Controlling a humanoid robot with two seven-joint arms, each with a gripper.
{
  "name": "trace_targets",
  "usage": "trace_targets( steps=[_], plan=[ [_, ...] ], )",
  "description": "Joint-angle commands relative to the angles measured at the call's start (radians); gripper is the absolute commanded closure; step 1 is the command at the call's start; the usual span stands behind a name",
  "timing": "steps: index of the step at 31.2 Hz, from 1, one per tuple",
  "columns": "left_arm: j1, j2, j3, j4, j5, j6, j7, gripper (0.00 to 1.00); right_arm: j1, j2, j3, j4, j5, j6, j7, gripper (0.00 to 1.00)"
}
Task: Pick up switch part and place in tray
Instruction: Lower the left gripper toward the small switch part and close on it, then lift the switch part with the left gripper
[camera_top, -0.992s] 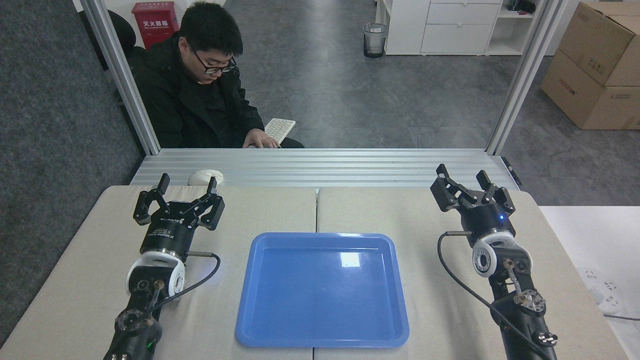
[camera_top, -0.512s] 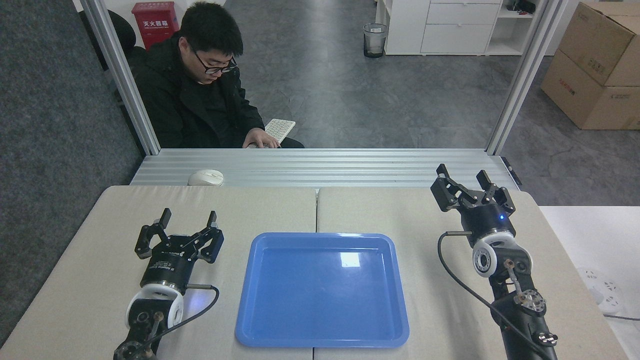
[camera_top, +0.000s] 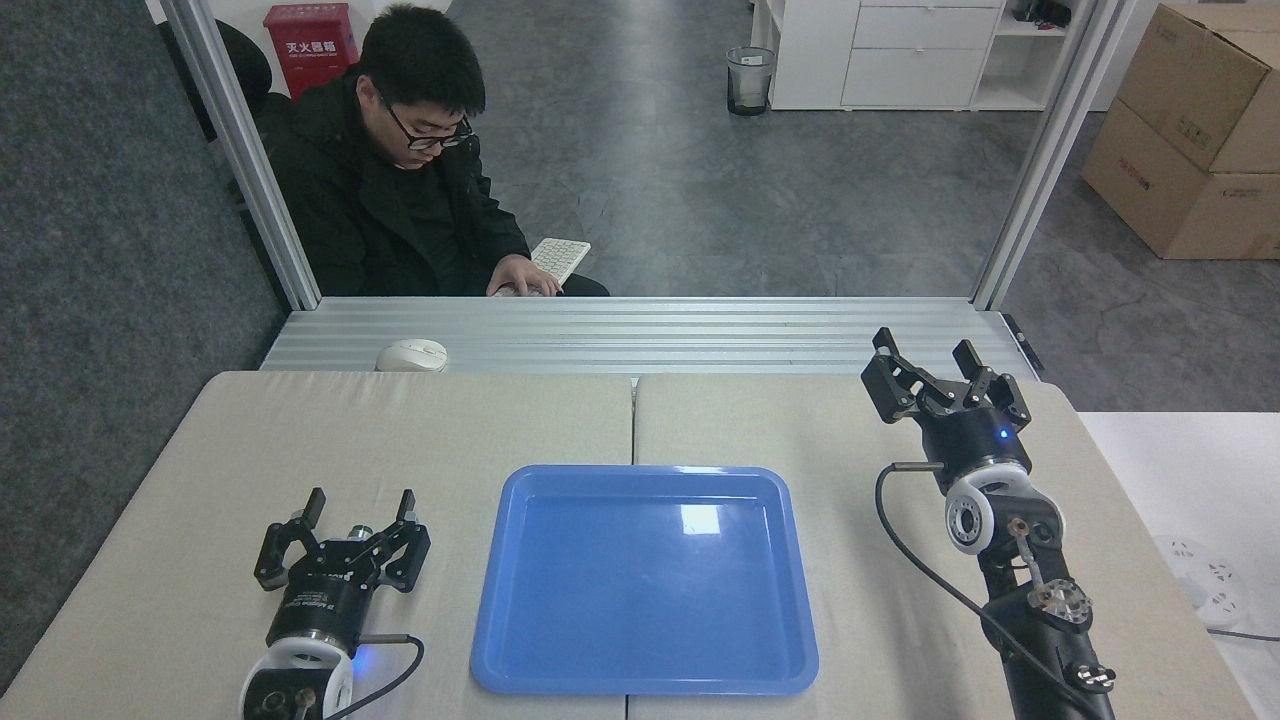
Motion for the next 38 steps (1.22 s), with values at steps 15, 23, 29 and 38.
trace_targets(
  steps=[15, 23, 29, 38],
  plan=[
    [0.052, 0.007, 0.009, 0.219, -0.009, 0.008, 0.023, 0.00, -0.001, 0.001, 0.000, 0.000, -0.001, -0.001, 0.000, 0.00],
    [0.057, 0.009, 0.007, 0.224, -0.011, 0.005, 0.023, 0.23, -0.001, 0.000, 0.000, 0.000, 0.000, 0.001, 0.000, 0.00],
    [0.063, 0.010, -0.031, 0.213, -0.074, -0.004, 0.023, 0.92, -0.001, 0.000, 0.000, 0.000, 0.000, 0.001, 0.000, 0.00],
    [0.043, 0.030, -0.031, 0.201, -0.120, 0.005, 0.026, 1.00, -0.001, 0.000, 0.000, 0.000, 0.000, -0.001, 0.000, 0.00]
  ],
)
